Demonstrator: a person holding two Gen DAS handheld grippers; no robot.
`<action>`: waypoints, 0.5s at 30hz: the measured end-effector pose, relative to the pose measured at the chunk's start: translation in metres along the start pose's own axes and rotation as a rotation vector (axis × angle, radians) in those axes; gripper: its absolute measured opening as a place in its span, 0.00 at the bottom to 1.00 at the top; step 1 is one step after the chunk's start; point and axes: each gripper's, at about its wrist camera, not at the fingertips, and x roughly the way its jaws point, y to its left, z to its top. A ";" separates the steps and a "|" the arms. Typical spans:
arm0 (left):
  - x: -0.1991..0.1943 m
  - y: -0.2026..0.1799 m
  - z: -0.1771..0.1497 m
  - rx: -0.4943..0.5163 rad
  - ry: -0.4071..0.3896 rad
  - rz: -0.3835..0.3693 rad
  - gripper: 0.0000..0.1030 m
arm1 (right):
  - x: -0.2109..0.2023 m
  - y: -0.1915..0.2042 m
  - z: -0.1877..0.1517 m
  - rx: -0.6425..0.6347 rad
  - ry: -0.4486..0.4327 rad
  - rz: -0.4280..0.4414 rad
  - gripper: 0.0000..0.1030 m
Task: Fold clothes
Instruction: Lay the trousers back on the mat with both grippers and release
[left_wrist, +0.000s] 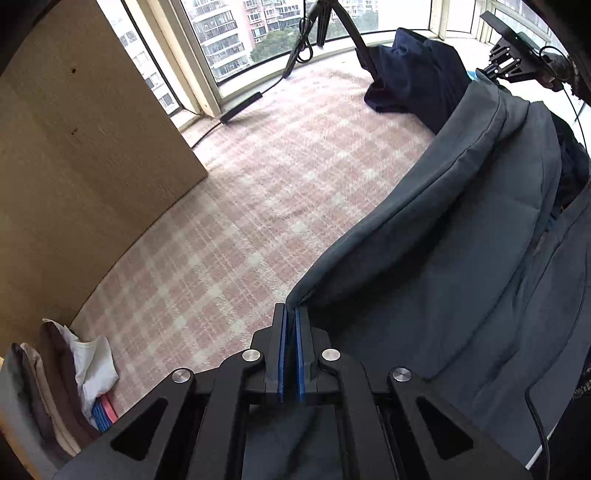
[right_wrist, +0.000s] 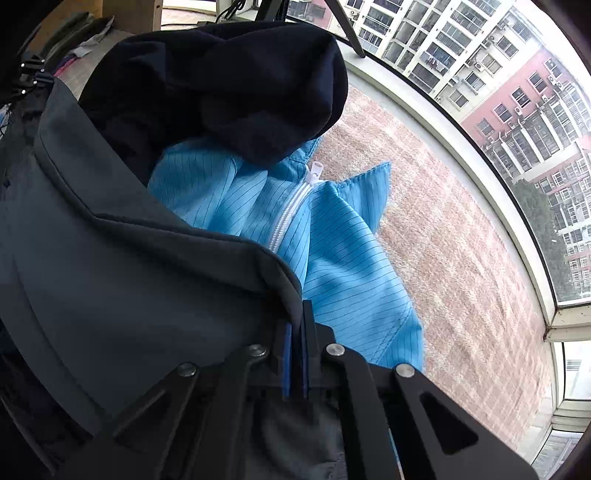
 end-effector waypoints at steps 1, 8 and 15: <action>-0.009 0.003 0.002 -0.004 -0.020 0.014 0.03 | -0.013 -0.003 0.001 0.014 -0.032 -0.017 0.03; -0.075 0.011 0.002 -0.020 -0.157 0.077 0.03 | -0.120 -0.010 0.010 0.081 -0.254 -0.164 0.03; -0.143 -0.023 -0.028 0.011 -0.264 0.075 0.03 | -0.209 0.024 -0.034 0.106 -0.401 -0.318 0.03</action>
